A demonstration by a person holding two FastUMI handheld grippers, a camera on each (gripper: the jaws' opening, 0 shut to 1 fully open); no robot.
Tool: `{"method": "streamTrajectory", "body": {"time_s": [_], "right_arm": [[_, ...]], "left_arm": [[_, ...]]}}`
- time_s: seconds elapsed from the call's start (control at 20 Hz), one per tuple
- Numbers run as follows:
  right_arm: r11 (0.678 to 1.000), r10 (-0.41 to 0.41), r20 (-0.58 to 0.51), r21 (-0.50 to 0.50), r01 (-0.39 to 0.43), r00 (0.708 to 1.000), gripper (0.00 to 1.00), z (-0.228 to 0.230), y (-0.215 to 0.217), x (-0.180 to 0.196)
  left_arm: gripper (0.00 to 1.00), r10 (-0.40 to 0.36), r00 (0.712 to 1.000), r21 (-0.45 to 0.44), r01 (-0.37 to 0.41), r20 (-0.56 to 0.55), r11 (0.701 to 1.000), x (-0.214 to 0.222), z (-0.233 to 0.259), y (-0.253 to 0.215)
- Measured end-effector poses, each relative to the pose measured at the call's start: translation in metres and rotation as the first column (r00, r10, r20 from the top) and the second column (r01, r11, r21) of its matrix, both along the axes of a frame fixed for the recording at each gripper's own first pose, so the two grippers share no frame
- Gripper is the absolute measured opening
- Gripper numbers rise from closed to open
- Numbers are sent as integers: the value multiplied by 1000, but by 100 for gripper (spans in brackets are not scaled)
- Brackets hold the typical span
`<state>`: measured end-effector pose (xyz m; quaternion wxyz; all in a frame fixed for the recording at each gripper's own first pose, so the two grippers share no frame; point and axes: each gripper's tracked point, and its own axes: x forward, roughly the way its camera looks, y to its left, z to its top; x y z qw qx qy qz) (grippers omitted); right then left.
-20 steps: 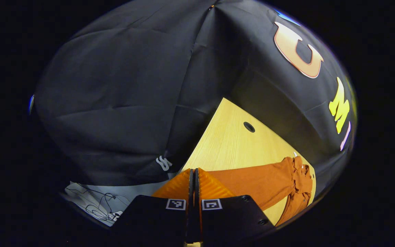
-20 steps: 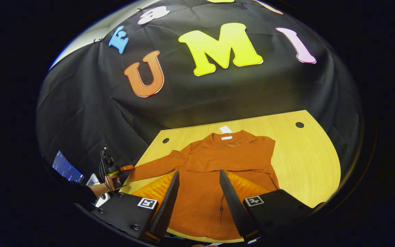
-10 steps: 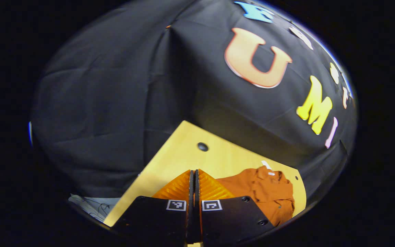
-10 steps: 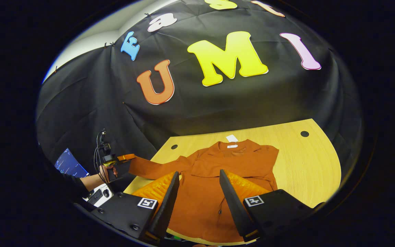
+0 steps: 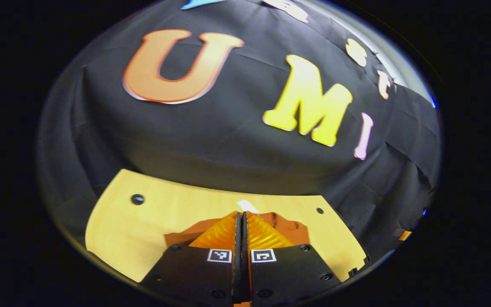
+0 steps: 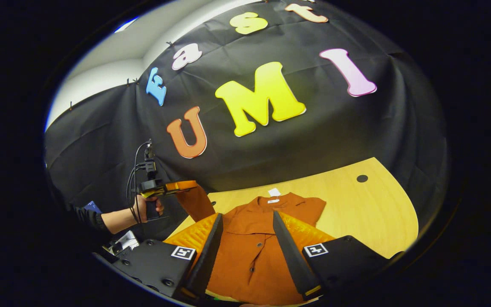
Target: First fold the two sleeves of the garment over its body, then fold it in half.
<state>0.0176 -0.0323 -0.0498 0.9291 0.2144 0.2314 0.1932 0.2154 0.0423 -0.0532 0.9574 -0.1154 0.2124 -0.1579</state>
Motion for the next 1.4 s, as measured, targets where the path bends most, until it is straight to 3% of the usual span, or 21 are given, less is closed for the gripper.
{"method": "streamTrajectory", "body": {"time_s": [0.25,0.55,1.0,1.3,1.4], "right_arm": [[995,-104,-4,-8,104,995,77,-10,-87,-16],[976,-219,-49,-21,218,975,77,-26,-153,-30],[948,-311,-155,-126,293,938,77,-63,-194,-64],[951,-297,-189,-149,271,936,77,-74,-186,-61],[952,-293,-193,-154,266,936,77,-78,-184,-54]], "left_arm": [[2,-184,982,-9,184,-50,983,18,-17,-147],[3,-309,939,21,316,-148,949,37,-93,-248],[3,-321,905,4,335,-278,942,85,-214,-301],[3,-280,907,29,304,-315,952,100,-263,-305],[4,-263,920,12,278,-291,960,102,-267,-310]]}}
